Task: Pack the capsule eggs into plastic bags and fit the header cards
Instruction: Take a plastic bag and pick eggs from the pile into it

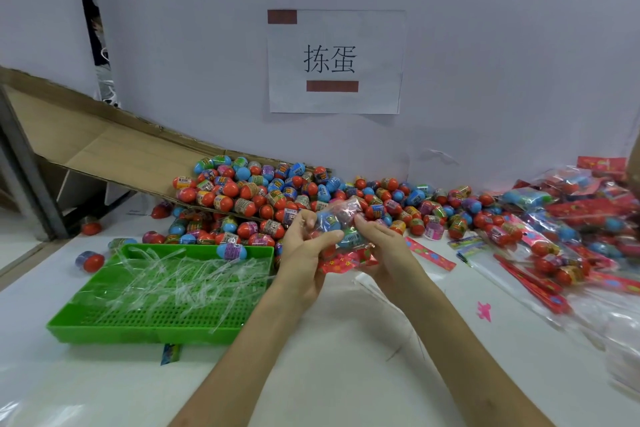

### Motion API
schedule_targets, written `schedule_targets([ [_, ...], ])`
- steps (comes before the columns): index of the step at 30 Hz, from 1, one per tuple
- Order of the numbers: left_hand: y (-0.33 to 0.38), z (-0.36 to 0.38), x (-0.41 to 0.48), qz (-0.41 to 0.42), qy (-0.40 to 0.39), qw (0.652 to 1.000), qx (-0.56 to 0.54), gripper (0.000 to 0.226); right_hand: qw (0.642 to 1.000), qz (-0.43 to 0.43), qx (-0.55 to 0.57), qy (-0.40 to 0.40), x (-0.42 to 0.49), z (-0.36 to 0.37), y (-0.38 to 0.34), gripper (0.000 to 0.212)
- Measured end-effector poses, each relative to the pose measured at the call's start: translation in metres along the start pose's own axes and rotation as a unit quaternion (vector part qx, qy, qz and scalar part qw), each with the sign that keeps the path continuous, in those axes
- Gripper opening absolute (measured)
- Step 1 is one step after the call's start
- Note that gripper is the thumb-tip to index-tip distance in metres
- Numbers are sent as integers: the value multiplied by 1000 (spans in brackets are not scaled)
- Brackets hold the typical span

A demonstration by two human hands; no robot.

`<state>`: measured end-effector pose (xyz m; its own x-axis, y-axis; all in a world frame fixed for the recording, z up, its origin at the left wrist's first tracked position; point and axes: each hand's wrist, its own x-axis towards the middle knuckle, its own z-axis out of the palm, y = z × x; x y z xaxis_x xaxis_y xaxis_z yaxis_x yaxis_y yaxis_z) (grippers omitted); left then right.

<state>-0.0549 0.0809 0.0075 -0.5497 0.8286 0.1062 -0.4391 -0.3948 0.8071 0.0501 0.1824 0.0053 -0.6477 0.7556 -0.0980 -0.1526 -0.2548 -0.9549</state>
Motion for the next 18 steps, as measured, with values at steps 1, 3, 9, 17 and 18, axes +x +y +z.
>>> schedule_targets([
  [1,0,0,0,-4,-4,1000,-11,39,1000,10,17,-8,-1,-1,-1,47],
  [3,0,0,2,-8,-12,1000,-25,42,998,19,54,-28,-3,-1,-2,53],
  [9,-2,-3,4,-18,-28,998,-57,43,992,25,99,-73,-6,-5,-4,58],
  [17,-1,-10,9,-23,-11,998,-52,42,998,-10,32,-59,-2,-1,-3,27],
  [18,-2,-9,9,-18,-5,999,-32,42,998,-13,22,-56,-3,-1,-5,32],
])
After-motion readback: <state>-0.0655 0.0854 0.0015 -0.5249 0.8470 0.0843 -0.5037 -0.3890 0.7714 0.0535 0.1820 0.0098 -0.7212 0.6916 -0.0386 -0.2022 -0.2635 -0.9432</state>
